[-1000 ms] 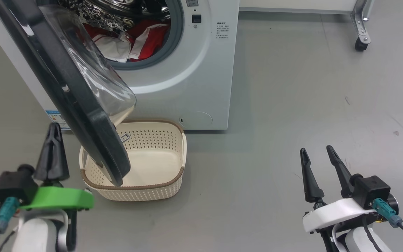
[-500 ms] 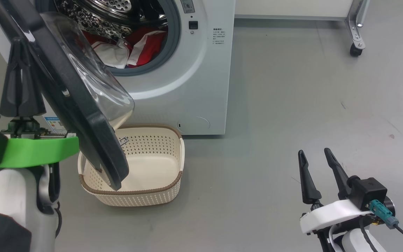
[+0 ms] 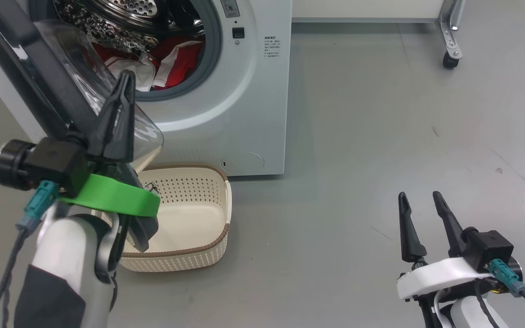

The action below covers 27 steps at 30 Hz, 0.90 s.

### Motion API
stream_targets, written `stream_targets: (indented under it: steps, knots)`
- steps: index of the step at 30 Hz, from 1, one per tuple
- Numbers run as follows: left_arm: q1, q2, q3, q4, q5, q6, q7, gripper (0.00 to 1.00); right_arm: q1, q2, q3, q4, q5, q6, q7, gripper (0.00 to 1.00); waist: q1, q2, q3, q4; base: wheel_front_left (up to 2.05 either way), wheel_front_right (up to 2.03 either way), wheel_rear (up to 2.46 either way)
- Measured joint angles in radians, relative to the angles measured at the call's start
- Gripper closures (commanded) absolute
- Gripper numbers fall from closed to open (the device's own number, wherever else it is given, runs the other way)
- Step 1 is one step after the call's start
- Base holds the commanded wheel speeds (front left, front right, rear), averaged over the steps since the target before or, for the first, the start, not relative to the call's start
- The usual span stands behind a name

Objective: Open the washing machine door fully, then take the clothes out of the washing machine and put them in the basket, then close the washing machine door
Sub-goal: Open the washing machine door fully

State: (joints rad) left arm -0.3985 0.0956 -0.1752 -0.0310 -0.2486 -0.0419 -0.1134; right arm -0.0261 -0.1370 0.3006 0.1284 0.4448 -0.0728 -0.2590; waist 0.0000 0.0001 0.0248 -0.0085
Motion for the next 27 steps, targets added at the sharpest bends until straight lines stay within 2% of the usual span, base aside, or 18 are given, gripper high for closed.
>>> stream_targets:
  steps: [12, 27]
  knots:
    - [0.118, -0.021, -0.075, 0.152, -0.007, -0.004, 0.090, 1.00, 0.001, 0.006, -0.021, 0.000, -0.008, 0.005, 0.000, 0.00, 0.0000, 0.0000, 0.010, -0.025, 0.00, 0.00, 0.00]
    - [0.155, -0.027, -0.037, 0.284, -0.034, 0.028, 0.121, 1.00, 0.001, 0.015, -0.025, 0.007, -0.018, 0.027, 0.000, 0.00, 0.0000, 0.0000, 0.029, -0.049, 0.00, 0.00, 0.00]
